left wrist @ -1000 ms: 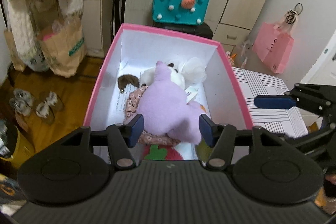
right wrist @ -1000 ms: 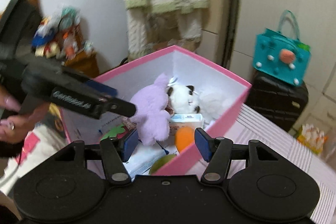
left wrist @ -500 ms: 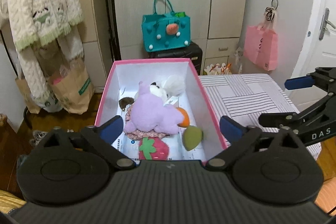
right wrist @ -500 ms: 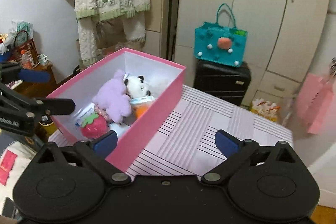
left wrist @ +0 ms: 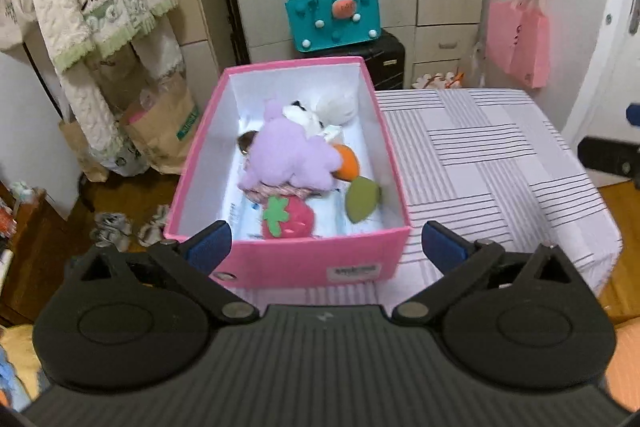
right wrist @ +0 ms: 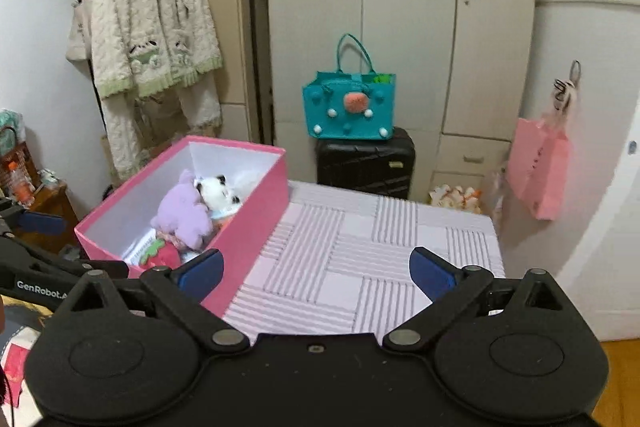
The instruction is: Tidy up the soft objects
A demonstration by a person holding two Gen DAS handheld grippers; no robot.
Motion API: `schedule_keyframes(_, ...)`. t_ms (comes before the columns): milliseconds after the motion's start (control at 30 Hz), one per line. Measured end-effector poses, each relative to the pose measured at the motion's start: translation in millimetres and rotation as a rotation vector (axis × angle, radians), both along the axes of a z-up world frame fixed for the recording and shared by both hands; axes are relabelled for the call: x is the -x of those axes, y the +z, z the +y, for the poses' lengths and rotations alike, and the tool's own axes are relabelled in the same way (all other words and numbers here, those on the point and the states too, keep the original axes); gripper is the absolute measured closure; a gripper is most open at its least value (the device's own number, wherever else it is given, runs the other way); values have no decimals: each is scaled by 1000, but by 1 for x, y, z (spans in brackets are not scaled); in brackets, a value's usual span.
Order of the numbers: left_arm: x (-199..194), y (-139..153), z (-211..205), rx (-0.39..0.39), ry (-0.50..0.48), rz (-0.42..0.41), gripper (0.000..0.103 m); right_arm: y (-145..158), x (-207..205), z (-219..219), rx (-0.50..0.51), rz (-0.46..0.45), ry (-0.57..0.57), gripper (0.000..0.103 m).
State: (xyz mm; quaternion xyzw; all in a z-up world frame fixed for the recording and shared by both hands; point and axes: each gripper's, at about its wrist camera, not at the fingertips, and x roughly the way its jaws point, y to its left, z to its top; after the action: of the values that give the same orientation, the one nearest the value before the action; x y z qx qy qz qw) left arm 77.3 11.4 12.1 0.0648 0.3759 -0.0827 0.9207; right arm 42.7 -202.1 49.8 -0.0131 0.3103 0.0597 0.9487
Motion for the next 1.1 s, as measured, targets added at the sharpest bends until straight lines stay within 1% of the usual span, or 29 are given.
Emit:
schedule_keyframes(67, 8, -1, -2, 12, 19, -21, 0, -2, 6, 0, 2, 20, -27, 2)
schedule_keyframes(133, 14, -1, -5, 8, 16, -41, 0, -5, 13, 0, 10, 15, -42, 2)
schedule_keyframes(267, 20, -2, -8, 37, 0, -37, 0, -9, 24, 0, 0, 16, -63, 2)
schedule_keyframes(367, 23, -3, -11, 40, -1, -38, 0, -10, 31, -2, -8, 13, -101, 1)
schedule_keyframes(500, 29, -4, -15, 36, -15, -43, 0, -11, 36, -2, 20, 7, -141, 0)
schedule_keyframes(700, 31, -5, -15, 31, -4, -51, 0, -13, 44, 3, 35, 26, -152, 0)
schedule_keyframes(933, 32, -8, -15, 39, 10, -45, 0, -14, 54, 7, 113, 47, -191, 0)
schedule_keyframes(1100, 35, -7, -15, 36, 10, -61, 0, -11, 60, 5, 128, 33, -220, 0)
